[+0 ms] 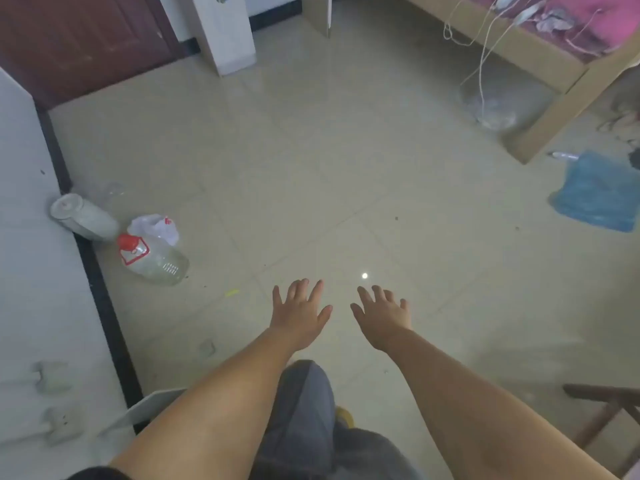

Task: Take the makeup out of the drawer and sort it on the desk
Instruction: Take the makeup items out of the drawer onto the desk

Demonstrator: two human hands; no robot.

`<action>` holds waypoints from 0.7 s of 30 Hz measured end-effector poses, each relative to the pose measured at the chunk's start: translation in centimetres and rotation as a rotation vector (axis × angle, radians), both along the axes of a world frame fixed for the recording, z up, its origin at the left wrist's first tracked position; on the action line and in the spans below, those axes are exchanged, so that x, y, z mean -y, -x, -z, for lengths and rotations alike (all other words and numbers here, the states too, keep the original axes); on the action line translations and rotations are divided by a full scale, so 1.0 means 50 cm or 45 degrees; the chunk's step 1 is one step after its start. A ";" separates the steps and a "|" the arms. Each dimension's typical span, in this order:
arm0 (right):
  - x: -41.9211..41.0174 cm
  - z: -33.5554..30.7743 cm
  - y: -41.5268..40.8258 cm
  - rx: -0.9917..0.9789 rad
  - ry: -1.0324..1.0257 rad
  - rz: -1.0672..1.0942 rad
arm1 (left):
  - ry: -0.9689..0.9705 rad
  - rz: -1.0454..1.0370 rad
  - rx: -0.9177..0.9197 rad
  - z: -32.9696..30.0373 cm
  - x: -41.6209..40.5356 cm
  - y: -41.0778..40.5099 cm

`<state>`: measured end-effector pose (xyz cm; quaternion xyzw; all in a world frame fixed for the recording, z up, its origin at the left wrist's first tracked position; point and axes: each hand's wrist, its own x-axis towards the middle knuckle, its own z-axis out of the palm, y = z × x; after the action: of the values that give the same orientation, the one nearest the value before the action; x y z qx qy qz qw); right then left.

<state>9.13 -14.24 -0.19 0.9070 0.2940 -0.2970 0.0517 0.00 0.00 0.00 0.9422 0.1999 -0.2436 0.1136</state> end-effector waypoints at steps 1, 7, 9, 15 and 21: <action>-0.012 0.002 -0.020 -0.004 -0.010 -0.009 | -0.005 -0.014 0.009 0.001 -0.013 -0.020; -0.131 0.020 -0.200 0.033 -0.002 -0.045 | -0.040 -0.034 0.075 0.016 -0.131 -0.195; -0.182 0.017 -0.276 0.053 -0.012 -0.028 | -0.050 -0.029 0.076 0.014 -0.185 -0.268; -0.356 -0.030 -0.506 0.072 -0.042 0.046 | -0.025 0.015 0.071 -0.017 -0.369 -0.498; -0.484 -0.057 -0.736 0.095 -0.053 0.099 | -0.036 0.056 0.101 -0.042 -0.507 -0.743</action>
<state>45.91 9.95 2.65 0.9291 0.2625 -0.2585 0.0322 37.14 25.37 2.09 0.9568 0.1779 -0.2057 0.1026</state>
